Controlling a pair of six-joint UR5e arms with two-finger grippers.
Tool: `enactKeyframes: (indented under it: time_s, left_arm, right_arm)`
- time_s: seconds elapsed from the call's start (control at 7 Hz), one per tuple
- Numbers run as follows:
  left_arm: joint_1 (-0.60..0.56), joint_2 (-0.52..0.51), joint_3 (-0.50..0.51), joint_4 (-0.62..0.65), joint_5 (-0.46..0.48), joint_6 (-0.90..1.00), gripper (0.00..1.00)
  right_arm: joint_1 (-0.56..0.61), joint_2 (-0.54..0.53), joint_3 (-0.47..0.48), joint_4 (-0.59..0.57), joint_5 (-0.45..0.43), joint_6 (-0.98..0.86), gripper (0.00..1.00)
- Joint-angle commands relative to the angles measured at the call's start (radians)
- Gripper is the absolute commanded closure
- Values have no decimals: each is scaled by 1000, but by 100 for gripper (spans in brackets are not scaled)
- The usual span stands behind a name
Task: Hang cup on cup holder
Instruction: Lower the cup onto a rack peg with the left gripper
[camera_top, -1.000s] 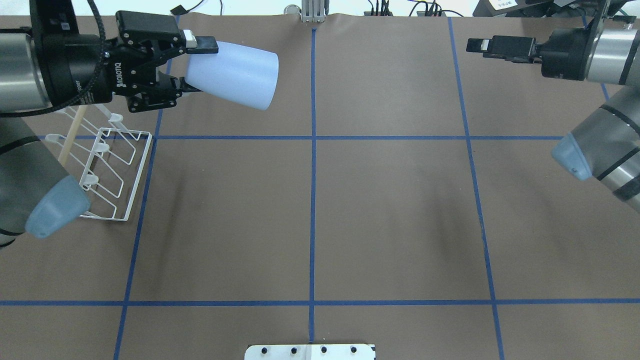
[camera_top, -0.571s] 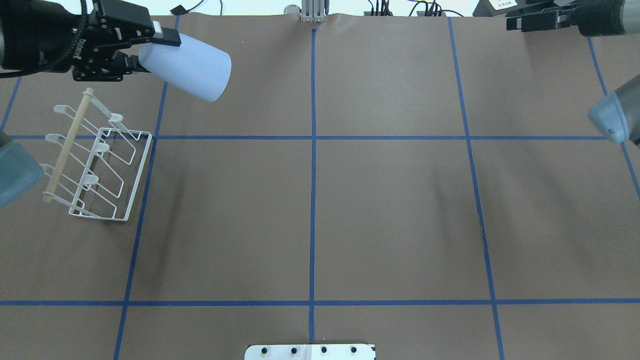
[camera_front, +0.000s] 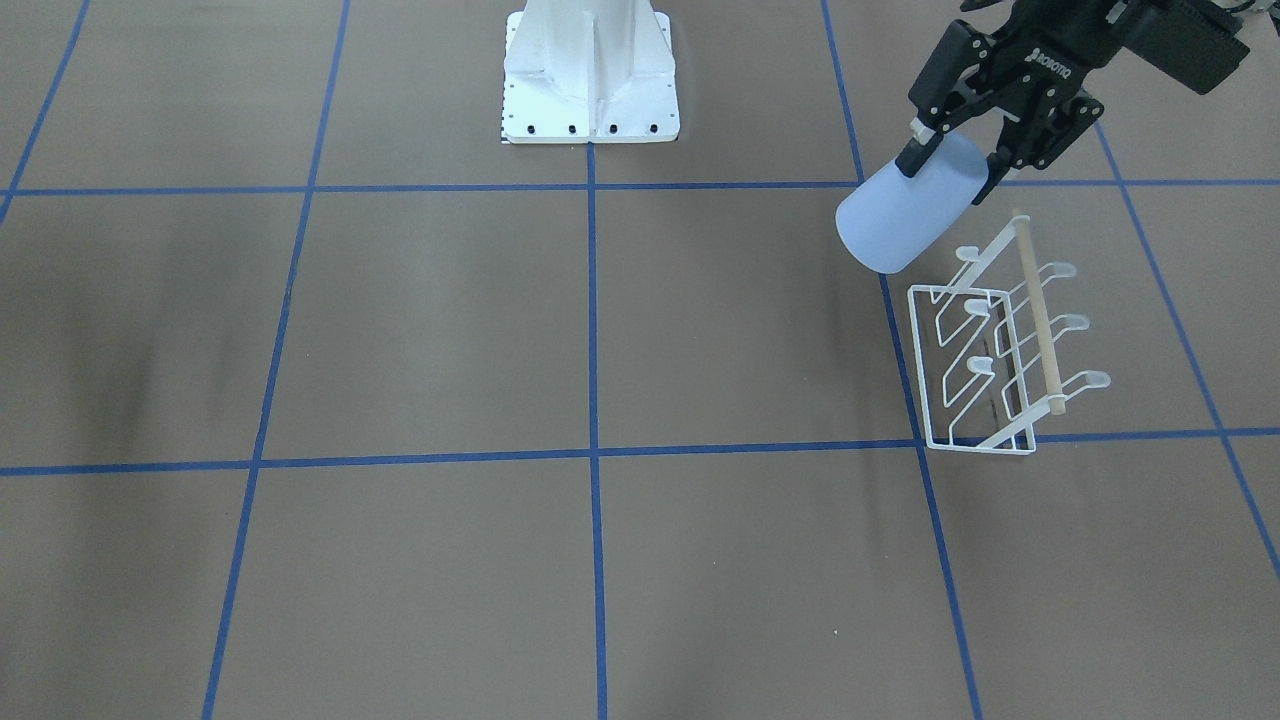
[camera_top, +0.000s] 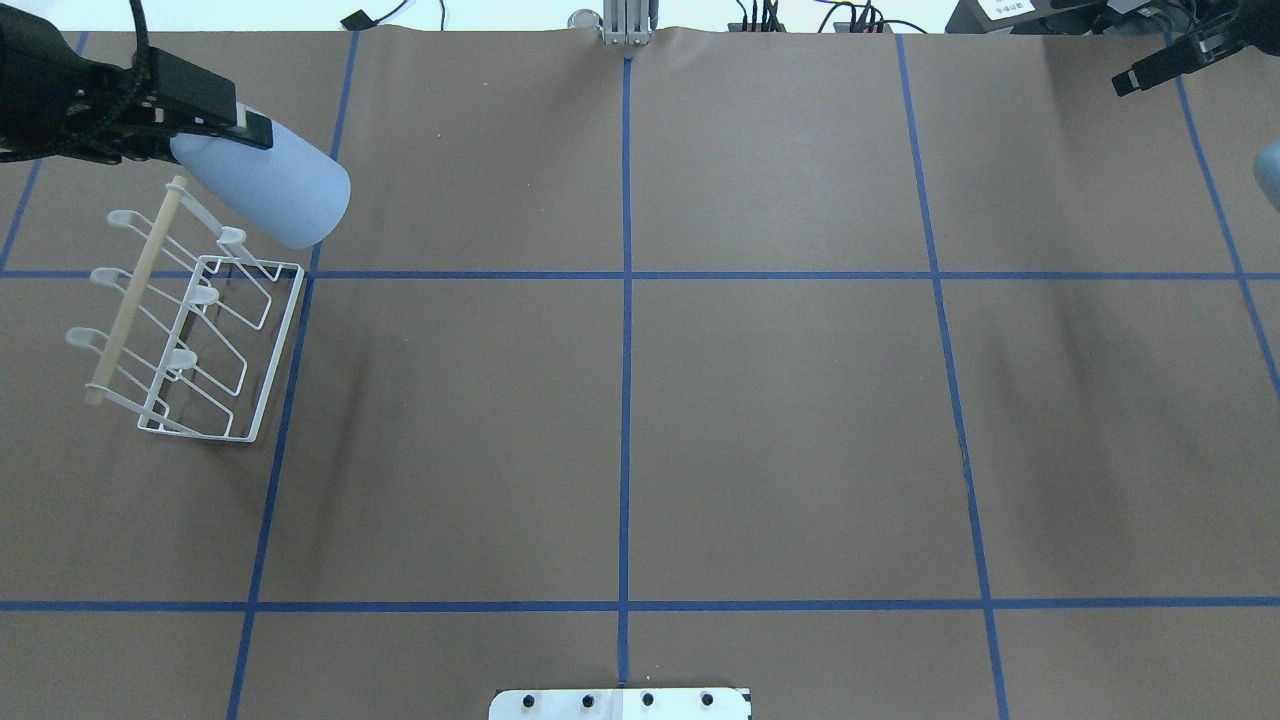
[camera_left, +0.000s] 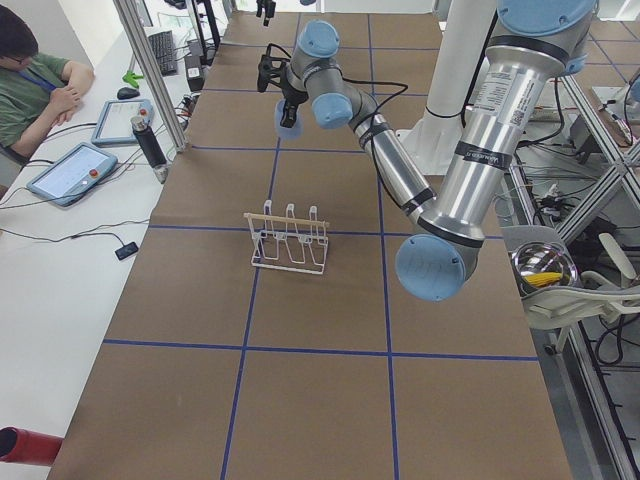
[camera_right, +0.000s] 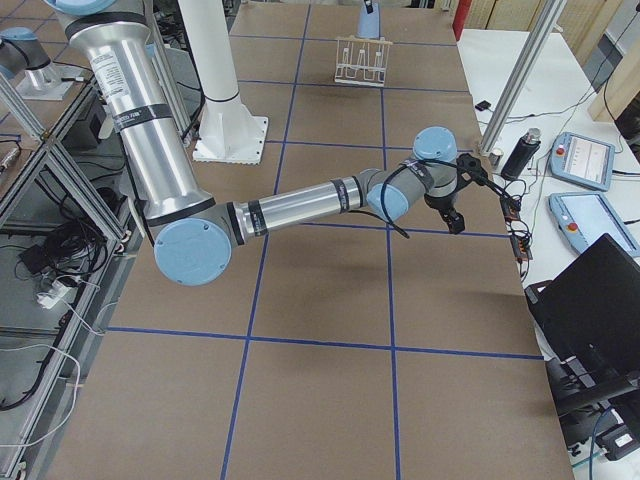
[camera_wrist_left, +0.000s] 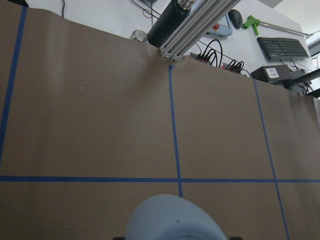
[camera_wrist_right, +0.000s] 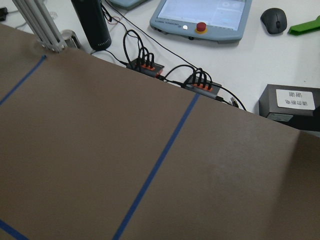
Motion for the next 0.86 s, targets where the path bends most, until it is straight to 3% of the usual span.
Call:
enactKeyframes:
  time_s: [0.0, 0.43, 0.71]
  left_arm:
    - [-28, 1, -33, 189, 6, 191, 100]
    - [-37, -13, -1, 298, 113, 349, 100]
    - [-35, -86, 116, 297, 156, 385, 100]
  right_arm:
    - [11, -4, -1, -278, 3, -155, 0]
    - [18, -4, -3, -454, 49, -166, 0]
    - [40, -17, 5, -489, 62, -166, 0]
